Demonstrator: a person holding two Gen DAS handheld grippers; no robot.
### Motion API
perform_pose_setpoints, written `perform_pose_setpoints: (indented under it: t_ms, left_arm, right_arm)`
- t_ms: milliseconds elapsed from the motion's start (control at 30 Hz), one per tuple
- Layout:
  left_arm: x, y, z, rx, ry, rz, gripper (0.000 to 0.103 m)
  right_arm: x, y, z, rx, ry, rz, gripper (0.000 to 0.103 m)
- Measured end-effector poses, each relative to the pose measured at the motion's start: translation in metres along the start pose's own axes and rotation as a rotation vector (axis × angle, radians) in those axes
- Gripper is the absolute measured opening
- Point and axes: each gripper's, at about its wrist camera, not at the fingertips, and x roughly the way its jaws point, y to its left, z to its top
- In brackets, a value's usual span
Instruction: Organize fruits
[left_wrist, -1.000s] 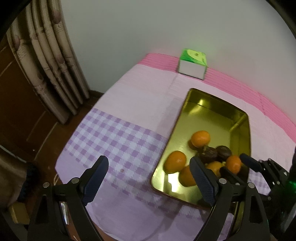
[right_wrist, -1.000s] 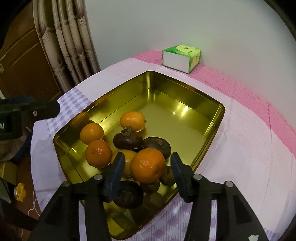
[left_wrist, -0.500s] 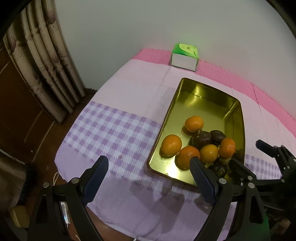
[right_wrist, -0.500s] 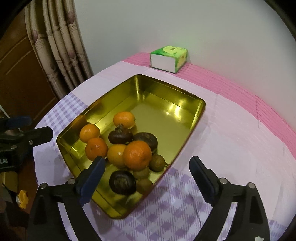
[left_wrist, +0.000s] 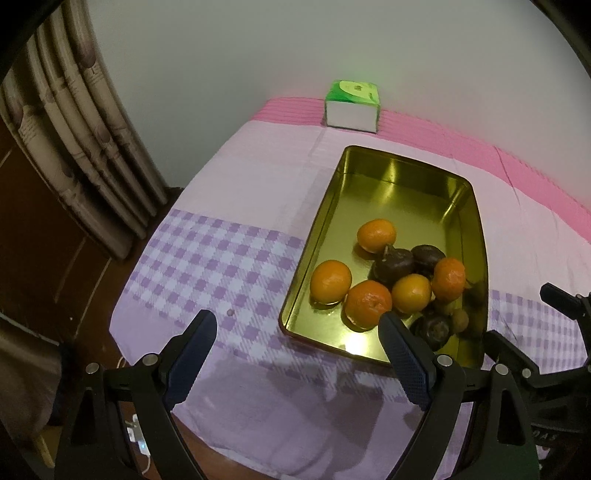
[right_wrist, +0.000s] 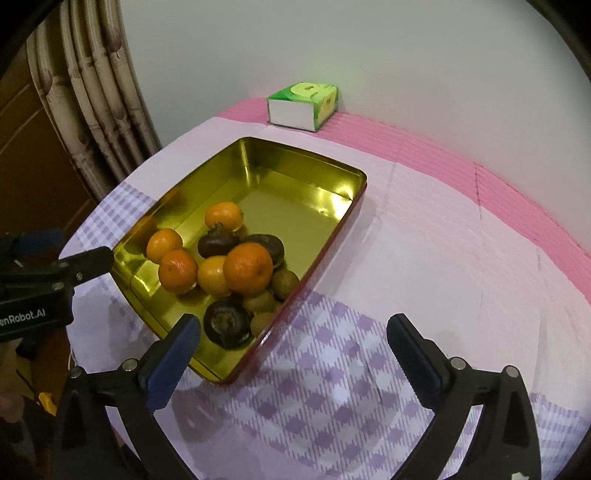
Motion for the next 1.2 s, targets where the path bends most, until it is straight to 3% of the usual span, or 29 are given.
perform_pose_setpoints:
  t_ms: [1200]
  left_arm:
    - [0.001,-0.011,-0.003,0.044,0.002,0.019,0.089]
  right_arm:
    - [0.007,0.004,-0.016,-0.005,0.041,-0.014,0.101]
